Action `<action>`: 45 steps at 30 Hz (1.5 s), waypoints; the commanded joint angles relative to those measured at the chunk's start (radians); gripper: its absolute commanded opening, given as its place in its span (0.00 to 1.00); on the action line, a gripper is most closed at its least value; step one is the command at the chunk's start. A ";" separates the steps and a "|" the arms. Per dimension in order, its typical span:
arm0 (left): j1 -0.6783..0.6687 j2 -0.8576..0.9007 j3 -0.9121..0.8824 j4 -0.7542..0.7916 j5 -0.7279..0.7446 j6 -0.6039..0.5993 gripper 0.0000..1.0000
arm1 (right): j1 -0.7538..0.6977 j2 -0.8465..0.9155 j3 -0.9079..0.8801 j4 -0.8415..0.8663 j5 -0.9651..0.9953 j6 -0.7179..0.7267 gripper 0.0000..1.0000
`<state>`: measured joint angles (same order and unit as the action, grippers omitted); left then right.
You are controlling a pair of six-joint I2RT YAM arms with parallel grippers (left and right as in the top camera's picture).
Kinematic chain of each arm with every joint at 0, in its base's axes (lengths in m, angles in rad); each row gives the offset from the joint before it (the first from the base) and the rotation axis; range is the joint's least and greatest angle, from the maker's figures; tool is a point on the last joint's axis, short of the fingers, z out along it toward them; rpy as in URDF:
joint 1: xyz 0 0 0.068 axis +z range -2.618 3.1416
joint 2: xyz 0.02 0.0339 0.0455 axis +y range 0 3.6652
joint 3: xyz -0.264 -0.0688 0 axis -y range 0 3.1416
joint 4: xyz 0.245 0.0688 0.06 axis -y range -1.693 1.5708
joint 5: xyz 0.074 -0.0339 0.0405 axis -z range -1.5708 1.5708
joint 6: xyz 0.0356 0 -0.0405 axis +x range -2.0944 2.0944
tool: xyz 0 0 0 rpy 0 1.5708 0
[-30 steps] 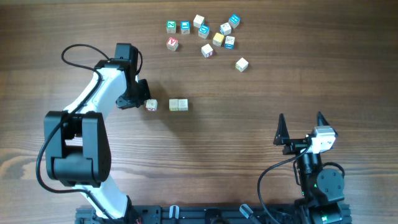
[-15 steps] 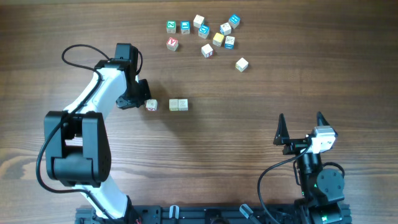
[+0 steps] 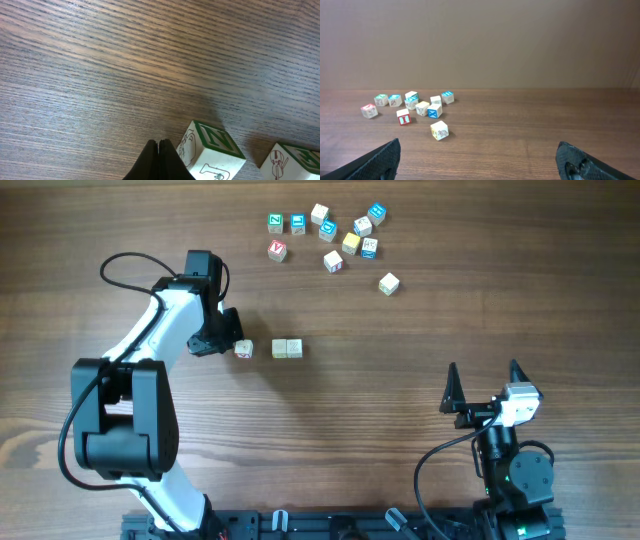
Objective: Form a horizontal line
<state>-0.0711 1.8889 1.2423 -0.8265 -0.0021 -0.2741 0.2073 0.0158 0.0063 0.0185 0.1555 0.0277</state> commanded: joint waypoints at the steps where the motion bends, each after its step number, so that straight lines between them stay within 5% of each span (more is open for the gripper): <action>1: -0.006 0.008 -0.014 -0.001 0.012 0.013 0.04 | -0.005 -0.005 -0.001 0.003 0.009 -0.009 1.00; 45: -0.006 0.008 -0.014 0.018 0.111 0.014 0.04 | -0.005 -0.005 -0.001 0.003 0.009 -0.008 1.00</action>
<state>-0.0723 1.8889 1.2423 -0.8078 0.0799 -0.2741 0.2073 0.0158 0.0063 0.0185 0.1551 0.0277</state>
